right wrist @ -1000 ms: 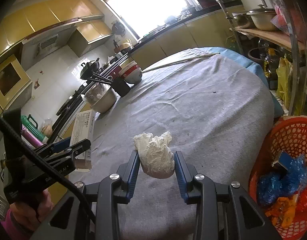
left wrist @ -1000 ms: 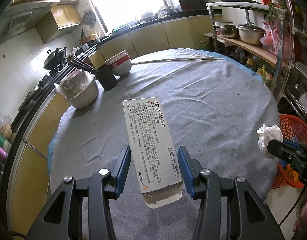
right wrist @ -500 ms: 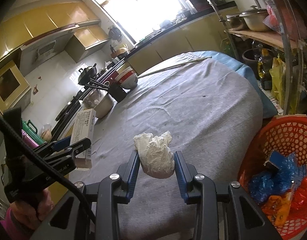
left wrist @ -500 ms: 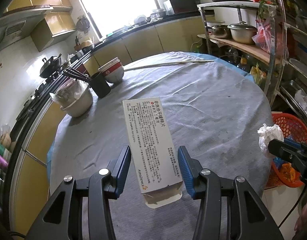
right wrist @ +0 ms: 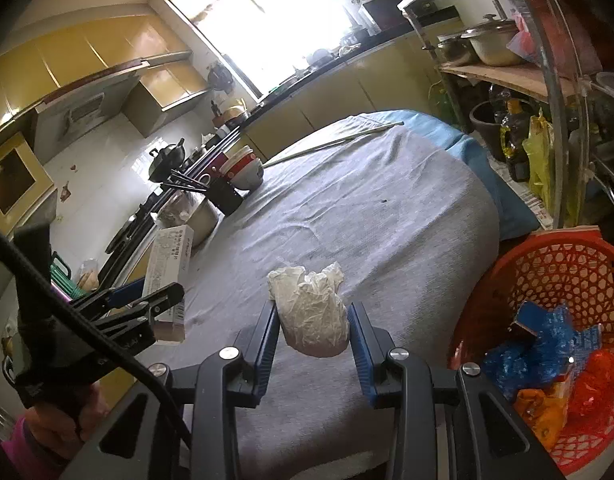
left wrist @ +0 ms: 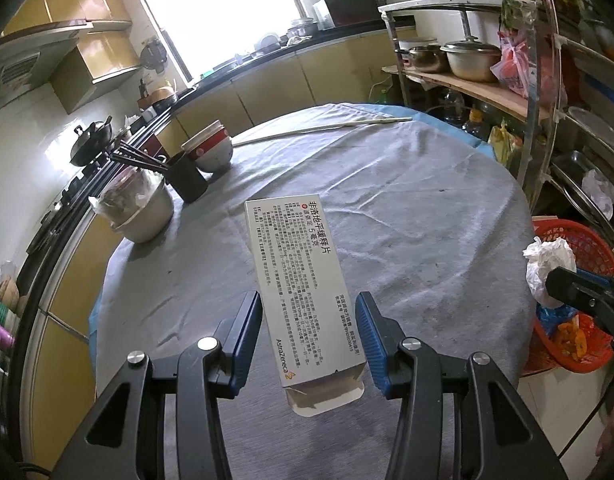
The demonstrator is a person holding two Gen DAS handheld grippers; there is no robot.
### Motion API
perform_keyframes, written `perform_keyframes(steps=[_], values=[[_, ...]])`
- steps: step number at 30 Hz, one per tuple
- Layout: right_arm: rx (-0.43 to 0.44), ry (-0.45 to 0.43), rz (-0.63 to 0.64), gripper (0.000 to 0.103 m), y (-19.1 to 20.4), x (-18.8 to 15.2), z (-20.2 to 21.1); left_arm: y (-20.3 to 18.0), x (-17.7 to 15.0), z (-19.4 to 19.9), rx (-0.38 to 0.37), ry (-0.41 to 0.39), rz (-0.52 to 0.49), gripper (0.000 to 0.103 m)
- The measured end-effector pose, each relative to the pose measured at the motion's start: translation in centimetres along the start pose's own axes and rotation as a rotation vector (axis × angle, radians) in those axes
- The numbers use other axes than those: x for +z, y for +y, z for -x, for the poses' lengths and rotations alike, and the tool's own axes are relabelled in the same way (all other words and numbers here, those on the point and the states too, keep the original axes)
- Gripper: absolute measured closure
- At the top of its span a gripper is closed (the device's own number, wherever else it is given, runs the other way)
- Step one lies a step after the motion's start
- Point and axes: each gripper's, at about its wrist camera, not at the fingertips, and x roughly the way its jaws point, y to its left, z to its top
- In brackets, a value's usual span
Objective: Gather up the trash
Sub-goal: 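Carry the tissue ball and white box toward the orange basket with both tools, then open the left tool over the orange basket to drop the white box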
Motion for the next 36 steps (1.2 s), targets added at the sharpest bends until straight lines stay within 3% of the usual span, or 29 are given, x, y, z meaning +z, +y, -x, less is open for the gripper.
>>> perform_keyframes(steps=[36], values=[[-0.119,-0.116,-0.098,0.065,-6.0,0.4,7.1,-8.7,4.1,2.1,-0.098,-0.088,-0.158,0.053]])
